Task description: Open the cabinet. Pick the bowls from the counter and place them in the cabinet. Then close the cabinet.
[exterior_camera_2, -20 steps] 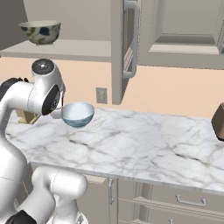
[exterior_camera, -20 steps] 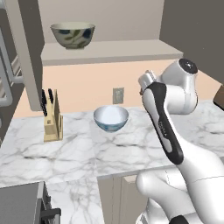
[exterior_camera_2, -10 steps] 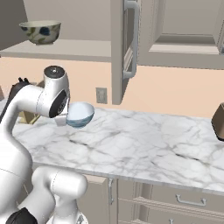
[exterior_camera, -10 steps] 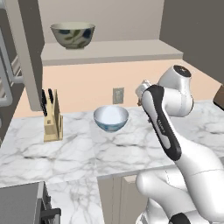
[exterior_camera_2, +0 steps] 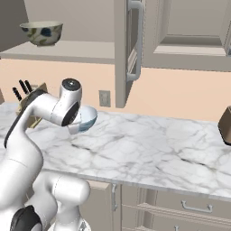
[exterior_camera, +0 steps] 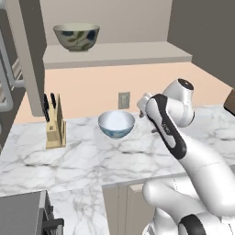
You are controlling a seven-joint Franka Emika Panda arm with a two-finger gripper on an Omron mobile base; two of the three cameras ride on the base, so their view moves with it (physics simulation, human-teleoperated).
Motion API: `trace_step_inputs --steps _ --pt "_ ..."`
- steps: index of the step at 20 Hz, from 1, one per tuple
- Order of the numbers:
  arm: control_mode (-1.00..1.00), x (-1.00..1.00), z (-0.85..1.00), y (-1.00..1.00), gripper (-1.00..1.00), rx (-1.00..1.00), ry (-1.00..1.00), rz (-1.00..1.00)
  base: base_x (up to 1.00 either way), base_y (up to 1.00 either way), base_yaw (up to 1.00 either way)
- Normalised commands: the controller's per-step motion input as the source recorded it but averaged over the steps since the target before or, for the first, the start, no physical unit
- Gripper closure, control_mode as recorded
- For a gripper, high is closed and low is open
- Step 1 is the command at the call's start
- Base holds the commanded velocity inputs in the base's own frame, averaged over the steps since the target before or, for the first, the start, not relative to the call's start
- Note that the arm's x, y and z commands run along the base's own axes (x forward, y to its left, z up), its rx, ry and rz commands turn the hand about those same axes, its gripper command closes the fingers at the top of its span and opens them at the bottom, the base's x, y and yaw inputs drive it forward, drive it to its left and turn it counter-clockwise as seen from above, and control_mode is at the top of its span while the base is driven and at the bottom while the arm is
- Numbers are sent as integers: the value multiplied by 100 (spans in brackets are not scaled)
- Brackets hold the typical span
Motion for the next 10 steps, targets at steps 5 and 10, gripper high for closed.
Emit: trace_step_inputs --steps 5,10 --pt "-100 29 -35 0 -100 -4 3 3 0 0 0" --pt "-100 20 -27 0 -100 -4 0 0 0 0 0"
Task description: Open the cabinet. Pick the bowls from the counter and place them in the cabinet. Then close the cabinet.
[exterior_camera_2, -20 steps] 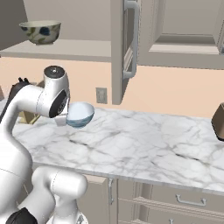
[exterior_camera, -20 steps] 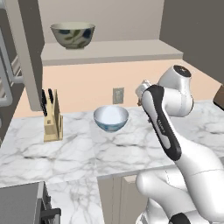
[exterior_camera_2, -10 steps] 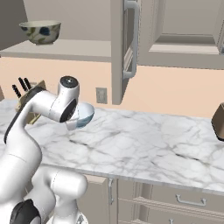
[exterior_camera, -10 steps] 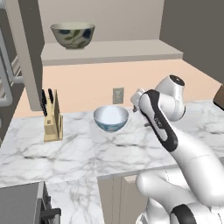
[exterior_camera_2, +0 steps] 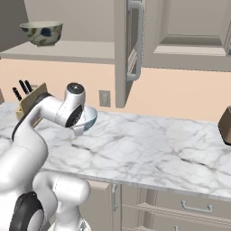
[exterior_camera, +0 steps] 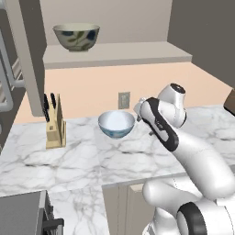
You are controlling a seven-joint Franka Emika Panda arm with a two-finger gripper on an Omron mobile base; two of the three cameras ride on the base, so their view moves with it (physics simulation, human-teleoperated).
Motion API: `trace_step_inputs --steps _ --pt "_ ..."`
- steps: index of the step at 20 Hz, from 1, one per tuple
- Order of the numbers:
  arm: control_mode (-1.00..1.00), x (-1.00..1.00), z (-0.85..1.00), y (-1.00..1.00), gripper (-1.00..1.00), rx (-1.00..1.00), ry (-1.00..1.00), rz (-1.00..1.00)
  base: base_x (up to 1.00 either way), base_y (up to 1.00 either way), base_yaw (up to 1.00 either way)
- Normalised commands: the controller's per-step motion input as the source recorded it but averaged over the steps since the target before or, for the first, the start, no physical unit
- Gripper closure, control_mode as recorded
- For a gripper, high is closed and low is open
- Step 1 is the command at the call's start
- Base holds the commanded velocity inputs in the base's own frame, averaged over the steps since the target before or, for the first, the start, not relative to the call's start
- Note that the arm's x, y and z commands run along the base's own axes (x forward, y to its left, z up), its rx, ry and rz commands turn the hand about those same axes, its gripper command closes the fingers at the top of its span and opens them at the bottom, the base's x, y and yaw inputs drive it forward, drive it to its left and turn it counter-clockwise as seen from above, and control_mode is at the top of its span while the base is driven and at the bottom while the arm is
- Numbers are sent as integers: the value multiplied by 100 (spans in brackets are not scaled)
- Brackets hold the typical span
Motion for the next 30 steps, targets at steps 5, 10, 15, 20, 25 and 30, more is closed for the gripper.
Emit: trace_step_inputs --steps 5,10,15,20,25,30 --pt "-100 40 -26 0 -100 -1 0 0 0 0 0" --pt "-100 48 -27 0 -100 0 0 0 0 0 0" --pt "-100 46 -24 0 -100 0 0 0 0 0 0" --pt "-100 42 -25 0 -100 0 0 0 0 0 0" --pt "-100 38 -30 0 -100 0 0 0 0 0 0" --pt "-100 37 -32 2 -100 0 0 0 0 0 0"
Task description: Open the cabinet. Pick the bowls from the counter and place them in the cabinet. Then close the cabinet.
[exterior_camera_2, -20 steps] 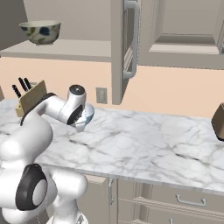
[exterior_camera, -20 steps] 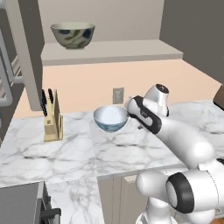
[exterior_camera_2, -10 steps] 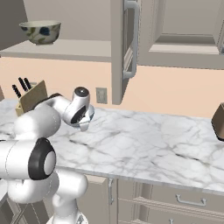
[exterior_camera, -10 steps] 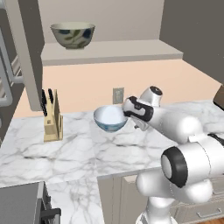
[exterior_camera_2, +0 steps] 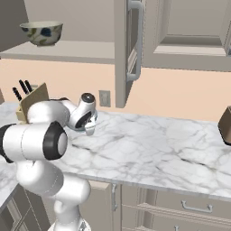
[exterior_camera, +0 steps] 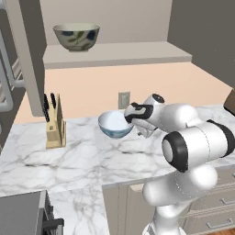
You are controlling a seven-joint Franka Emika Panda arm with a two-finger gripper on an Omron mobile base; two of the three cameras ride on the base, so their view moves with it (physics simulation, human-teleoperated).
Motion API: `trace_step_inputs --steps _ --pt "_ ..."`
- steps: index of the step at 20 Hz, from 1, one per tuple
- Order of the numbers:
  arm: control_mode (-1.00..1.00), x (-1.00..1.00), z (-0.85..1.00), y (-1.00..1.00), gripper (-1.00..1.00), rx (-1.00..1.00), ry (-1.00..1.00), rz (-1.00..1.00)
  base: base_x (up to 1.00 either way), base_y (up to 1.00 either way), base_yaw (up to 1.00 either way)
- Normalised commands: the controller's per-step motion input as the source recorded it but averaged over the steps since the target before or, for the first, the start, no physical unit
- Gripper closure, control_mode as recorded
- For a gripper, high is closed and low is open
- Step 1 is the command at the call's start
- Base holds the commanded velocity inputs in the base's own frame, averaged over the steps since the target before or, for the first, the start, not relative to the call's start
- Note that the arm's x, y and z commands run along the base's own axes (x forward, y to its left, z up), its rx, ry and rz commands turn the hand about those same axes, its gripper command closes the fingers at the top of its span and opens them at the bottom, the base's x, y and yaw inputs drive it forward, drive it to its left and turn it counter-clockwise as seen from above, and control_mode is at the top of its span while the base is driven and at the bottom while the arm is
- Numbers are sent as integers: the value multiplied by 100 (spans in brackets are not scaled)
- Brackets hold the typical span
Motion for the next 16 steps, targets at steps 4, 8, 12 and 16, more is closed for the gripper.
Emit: trace_step_inputs --steps 4,8,12,16 --pt "-100 32 -25 0 -100 0 0 0 0 0 0" --pt "-100 26 -24 2 -100 0 0 0 0 0 0" --pt "-100 28 -26 9 -100 0 0 0 0 0 0" --pt "-100 26 -20 12 -100 0 0 0 0 0 0"
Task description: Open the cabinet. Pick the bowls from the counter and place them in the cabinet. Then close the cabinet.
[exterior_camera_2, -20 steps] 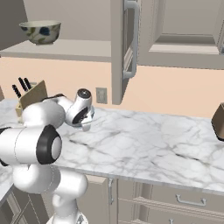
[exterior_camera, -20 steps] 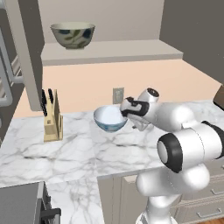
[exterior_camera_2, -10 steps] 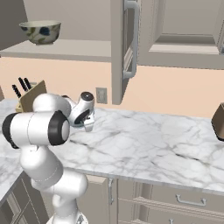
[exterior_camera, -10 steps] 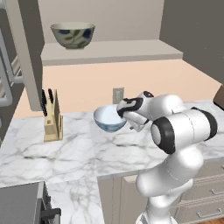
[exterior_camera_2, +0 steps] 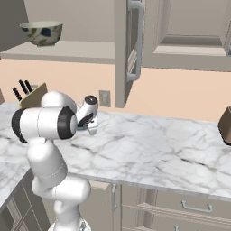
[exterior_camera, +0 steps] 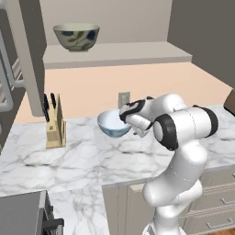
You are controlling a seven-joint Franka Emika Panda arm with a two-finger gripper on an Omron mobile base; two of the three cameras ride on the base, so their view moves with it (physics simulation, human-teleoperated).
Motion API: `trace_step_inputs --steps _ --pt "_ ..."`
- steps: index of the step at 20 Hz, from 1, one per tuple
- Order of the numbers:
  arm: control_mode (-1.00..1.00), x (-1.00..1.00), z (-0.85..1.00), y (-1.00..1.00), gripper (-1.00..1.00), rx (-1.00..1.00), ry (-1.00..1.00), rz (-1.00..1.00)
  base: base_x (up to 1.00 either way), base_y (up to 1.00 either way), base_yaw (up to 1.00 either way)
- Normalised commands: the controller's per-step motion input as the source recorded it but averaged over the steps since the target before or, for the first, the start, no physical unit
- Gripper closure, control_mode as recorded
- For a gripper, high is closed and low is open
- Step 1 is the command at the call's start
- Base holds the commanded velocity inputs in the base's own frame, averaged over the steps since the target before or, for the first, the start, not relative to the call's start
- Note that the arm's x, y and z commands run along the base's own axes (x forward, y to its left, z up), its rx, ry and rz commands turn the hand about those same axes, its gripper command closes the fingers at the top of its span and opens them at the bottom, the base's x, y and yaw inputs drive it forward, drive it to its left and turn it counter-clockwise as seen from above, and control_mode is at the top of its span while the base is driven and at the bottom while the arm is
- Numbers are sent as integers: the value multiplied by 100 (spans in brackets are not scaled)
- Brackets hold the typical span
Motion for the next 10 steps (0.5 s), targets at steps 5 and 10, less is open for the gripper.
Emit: trace_step_inputs --steps 5,10 --pt "-100 26 -20 11 100 0 0 0 0 0 0" --pt "-100 13 -25 6 100 0 0 0 0 0 0"
